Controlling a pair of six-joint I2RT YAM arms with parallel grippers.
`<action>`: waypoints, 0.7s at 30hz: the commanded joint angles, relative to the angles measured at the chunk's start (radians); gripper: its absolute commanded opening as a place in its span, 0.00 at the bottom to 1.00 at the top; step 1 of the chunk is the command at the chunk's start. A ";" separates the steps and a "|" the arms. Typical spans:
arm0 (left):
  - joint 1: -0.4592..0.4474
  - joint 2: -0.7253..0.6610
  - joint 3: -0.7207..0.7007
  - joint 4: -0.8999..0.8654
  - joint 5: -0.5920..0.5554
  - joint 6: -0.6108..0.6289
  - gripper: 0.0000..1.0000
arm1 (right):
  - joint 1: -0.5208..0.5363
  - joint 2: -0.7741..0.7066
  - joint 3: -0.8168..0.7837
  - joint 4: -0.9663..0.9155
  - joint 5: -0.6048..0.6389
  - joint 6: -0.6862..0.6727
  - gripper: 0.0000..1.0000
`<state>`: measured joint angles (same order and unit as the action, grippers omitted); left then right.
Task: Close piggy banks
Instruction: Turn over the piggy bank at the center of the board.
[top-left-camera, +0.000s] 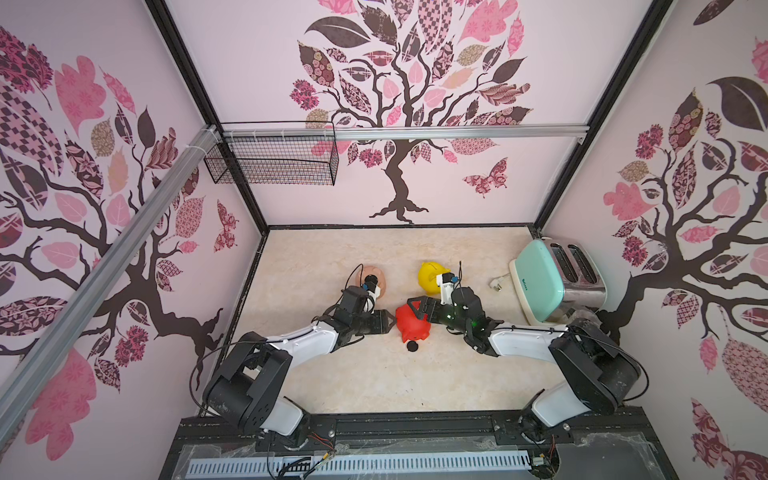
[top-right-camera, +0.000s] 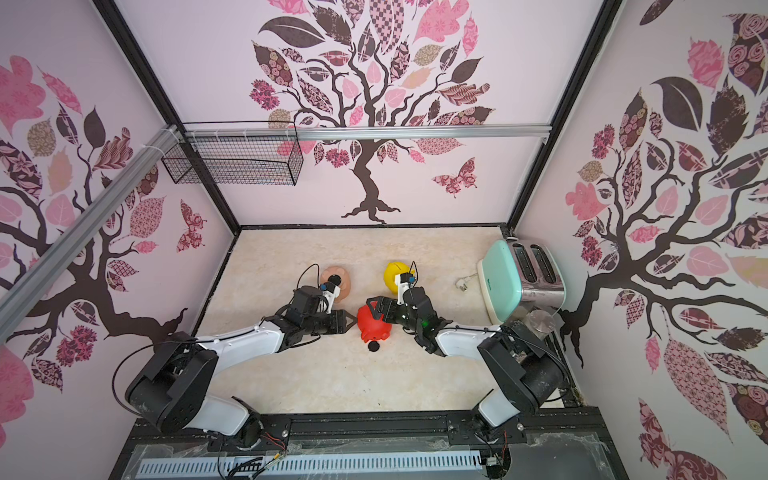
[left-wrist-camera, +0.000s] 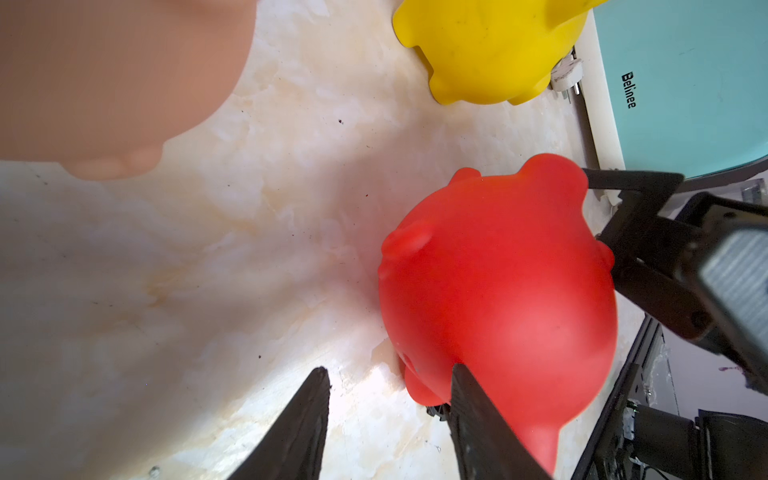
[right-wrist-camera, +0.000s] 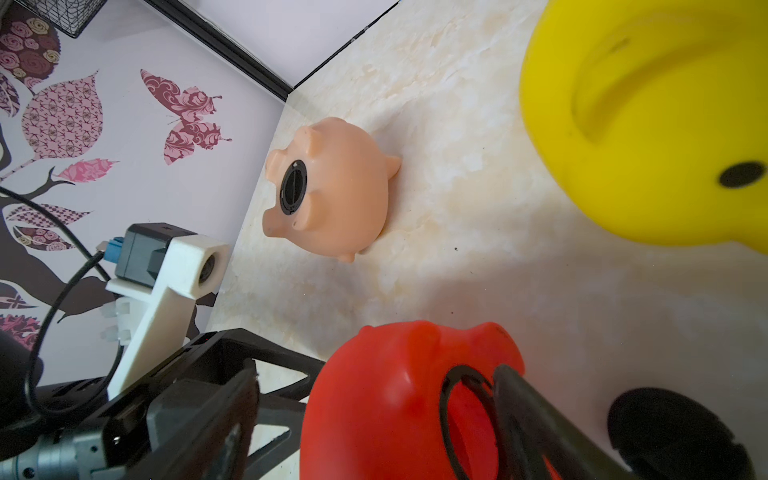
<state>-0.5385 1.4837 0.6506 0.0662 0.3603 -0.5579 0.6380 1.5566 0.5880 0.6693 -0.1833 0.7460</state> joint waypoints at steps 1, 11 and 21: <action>-0.006 -0.003 -0.003 0.013 0.001 -0.002 0.50 | -0.002 0.031 0.006 0.078 -0.001 0.045 0.90; -0.008 0.007 0.000 0.012 0.004 -0.001 0.50 | 0.009 0.069 0.005 0.131 -0.021 0.082 0.87; -0.012 0.021 0.009 0.008 0.008 0.002 0.50 | 0.031 0.096 0.015 0.134 -0.030 0.113 0.85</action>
<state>-0.5430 1.4891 0.6506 0.0650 0.3622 -0.5579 0.6483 1.6398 0.5880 0.7948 -0.1925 0.8364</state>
